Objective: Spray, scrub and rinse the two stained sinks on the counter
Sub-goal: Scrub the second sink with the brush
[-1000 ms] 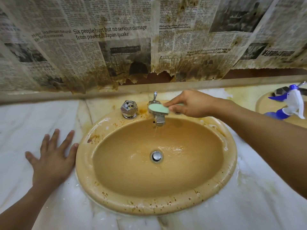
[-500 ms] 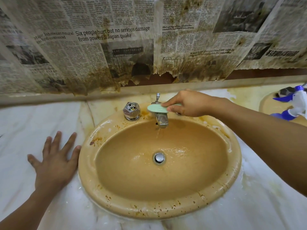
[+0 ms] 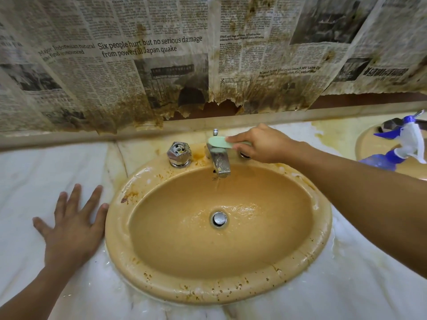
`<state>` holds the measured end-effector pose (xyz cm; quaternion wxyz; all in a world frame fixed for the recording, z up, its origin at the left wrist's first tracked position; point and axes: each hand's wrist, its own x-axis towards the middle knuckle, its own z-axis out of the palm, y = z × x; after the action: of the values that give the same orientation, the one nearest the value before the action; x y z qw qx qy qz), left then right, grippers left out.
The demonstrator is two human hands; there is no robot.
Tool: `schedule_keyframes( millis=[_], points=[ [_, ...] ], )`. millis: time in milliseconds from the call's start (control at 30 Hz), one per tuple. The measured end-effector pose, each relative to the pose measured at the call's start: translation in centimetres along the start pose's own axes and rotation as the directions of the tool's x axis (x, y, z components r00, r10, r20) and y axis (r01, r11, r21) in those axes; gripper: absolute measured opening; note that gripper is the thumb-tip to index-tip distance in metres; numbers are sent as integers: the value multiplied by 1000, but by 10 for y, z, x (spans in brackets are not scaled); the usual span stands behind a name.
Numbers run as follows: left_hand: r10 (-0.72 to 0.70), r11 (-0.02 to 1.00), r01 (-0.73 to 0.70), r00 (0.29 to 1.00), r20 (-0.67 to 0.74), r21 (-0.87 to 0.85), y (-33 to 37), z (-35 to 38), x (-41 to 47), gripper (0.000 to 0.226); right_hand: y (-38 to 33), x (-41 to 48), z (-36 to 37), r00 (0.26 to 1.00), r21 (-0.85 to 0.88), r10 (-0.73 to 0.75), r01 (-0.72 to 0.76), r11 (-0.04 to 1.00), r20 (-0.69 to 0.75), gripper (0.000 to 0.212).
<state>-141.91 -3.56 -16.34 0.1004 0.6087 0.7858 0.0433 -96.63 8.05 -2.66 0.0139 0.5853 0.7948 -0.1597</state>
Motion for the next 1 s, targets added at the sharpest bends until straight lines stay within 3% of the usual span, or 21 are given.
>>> schedule_keyframes(
  millis=[100, 333, 433, 533, 667, 767, 867, 1000],
  points=[
    [13, 1000, -13, 1000, 2, -8, -2, -2, -1, 65, -24, 26, 6, 999, -6, -31, 31, 1000, 15, 42],
    [8, 1000, -8, 1000, 0, 12, -3, 1, 2, 65, 20, 3, -6, 1000, 55, 20, -20, 998, 6, 36],
    [13, 1000, -13, 1000, -2, 10, -4, 2, 2, 64, -9, 4, -3, 999, 158, -41, 38, 987, 20, 35],
    [16, 1000, -16, 1000, -6, 9, -5, 2, 1, 61, -28, -25, -14, 989, 121, -133, 124, 985, 69, 33],
    [22, 1000, -22, 1000, -15, 3, -3, 2, 1, 57, -18, -70, -23, 999, 100, -8, 4, 995, 39, 34],
    [31, 999, -32, 999, -20, -7, -4, 1, 0, 59, -46, -69, -6, 999, 132, -47, 46, 990, 5, 38],
    [34, 999, -34, 999, -25, -4, -5, 1, -2, 60, -62, -75, 13, 996, 6, -84, 84, 996, -7, 41],
    [44, 999, -44, 999, -18, -19, -4, 1, -2, 58, -34, -102, 27, 977, -168, -126, 97, 981, -174, 42]
  ],
)
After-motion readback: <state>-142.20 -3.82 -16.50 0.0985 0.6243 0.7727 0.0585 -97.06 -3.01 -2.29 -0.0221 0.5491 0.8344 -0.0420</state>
